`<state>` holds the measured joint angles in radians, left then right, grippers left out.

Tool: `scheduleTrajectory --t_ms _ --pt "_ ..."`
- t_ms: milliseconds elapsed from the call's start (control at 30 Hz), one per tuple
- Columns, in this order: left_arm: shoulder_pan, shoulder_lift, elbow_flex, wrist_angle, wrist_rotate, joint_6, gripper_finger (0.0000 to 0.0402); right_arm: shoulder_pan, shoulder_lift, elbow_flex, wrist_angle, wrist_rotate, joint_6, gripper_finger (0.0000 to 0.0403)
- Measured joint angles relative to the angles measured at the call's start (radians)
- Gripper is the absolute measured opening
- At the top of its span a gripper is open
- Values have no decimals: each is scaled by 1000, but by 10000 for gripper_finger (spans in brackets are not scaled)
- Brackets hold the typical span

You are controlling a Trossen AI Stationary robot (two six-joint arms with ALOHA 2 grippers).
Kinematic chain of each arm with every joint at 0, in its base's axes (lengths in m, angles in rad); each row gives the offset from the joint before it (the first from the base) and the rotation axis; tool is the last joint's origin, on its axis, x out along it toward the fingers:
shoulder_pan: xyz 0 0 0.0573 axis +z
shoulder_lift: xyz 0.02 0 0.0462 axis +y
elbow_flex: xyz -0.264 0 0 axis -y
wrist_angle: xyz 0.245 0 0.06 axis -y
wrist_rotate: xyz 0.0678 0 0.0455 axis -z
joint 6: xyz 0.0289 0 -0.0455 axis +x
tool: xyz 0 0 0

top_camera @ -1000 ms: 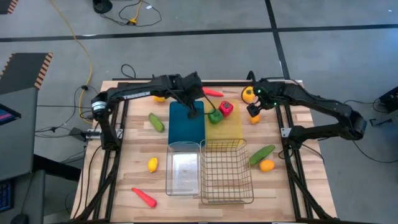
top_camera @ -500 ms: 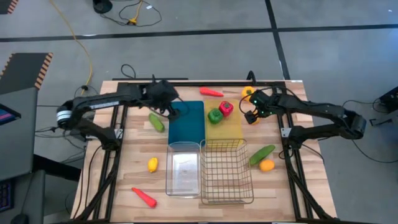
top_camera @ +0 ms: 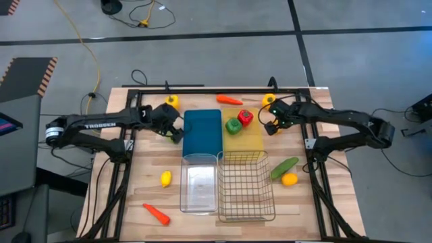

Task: Sort produce into baskets
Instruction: Put the top right lemon into the wire basket

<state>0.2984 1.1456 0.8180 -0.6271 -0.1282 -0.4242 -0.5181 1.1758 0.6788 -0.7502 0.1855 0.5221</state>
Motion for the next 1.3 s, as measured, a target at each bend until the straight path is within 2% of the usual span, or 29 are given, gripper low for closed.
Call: scheduleTrajectory --t_ms 300,600,700,900,1100,1300 --pt "-54 -1 -8 39 0 -26 396 -1 126 1 4 0 2 373" --pt "-86 -1 -8 63 -32 -26 396 -1 201 2 5 0 1 299" --pt "-88 -1 -8 63 -37 -26 396 0 182 1 2 -4 1 282" --pt "-89 -1 -8 63 -33 -16 396 3 89 27 -32 -59 -2 278" --pt "-90 -1 -8 62 63 20 396 37 -33 117 -108 -99 2 276" --pt "-90 -1 -8 62 117 20 396 148 -140 197 -100 -192 19 276"
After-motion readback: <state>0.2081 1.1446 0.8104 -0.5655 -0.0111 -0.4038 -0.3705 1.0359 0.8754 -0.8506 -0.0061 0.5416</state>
